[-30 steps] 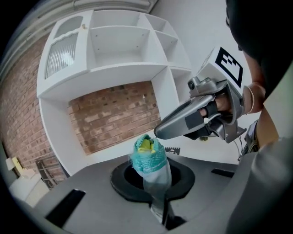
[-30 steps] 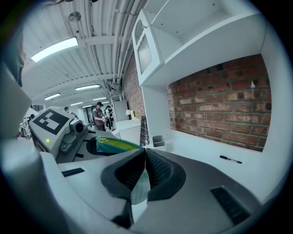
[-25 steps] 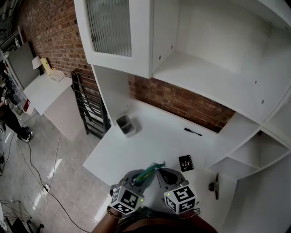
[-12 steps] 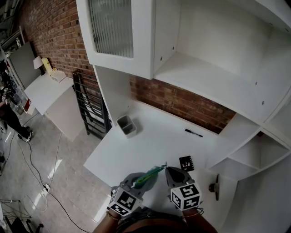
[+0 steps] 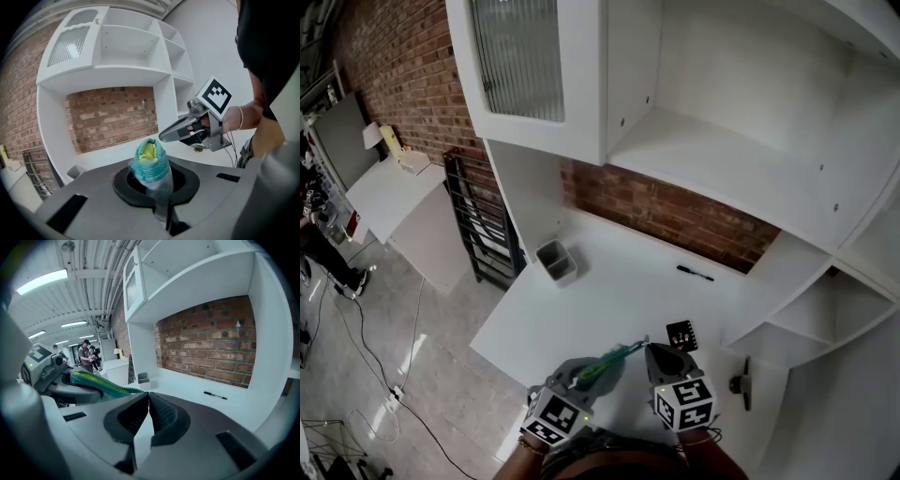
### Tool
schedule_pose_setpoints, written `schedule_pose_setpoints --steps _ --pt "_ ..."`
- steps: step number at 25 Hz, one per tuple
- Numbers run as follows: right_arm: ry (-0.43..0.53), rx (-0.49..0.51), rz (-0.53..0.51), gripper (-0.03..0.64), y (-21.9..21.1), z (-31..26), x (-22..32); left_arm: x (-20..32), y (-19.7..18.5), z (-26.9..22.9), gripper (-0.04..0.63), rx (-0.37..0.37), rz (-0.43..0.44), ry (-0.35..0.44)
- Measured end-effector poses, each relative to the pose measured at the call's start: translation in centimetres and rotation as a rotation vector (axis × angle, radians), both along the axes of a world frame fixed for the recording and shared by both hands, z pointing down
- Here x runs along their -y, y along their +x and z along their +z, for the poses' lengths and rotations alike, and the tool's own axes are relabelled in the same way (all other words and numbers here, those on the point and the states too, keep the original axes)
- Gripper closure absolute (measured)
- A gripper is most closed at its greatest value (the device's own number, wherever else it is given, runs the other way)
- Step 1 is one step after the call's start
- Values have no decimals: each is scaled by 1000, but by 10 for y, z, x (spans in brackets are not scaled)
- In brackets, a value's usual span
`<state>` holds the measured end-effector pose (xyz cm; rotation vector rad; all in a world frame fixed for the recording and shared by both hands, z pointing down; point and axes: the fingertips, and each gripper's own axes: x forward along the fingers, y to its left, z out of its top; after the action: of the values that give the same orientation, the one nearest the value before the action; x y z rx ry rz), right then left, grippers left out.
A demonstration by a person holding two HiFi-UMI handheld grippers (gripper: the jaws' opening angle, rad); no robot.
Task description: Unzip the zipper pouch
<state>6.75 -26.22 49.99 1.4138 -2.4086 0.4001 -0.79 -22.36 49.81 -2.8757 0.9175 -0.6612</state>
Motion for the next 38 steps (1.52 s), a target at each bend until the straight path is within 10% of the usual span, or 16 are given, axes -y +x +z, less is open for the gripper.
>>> schedule_pose_setpoints --steps 38 --pt "35 110 128 561 37 -4 -6 104 -26 16 591 -185 -219 -84"
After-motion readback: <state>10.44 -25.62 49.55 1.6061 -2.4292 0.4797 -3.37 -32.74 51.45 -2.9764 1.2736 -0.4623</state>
